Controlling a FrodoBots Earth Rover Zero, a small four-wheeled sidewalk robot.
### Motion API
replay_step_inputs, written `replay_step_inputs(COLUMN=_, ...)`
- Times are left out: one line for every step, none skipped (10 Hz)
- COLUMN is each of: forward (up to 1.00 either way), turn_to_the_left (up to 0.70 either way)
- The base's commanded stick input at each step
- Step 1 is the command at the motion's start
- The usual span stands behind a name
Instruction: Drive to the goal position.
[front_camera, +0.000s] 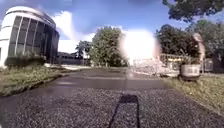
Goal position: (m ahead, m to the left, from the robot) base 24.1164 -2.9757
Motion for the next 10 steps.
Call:
replay_step_inputs(forward=0.50, turn_to_the_left=0.00)
replay_step_inputs(forward=0.50, turn_to_the_left=0.00)
replay_step_inputs(forward=0.50, turn_to_the_left=-0.13)
replay_step_inputs(forward=0.50, turn_to_the_left=-0.17)
replay_step_inputs(forward=0.50, turn_to_the_left=-0.29)
replay_step_inputs(forward=0.50, turn_to_the_left=-0.45)
replay_step_inputs(forward=0.50, turn_to_the_left=-0.50)
replay_step_inputs(forward=0.50, turn_to_the_left=-0.50)
replay_step_inputs(forward=0.50, turn_to_the_left=-0.50)
replay_step_inputs(forward=0.50, turn_to_the_left=-0.40)
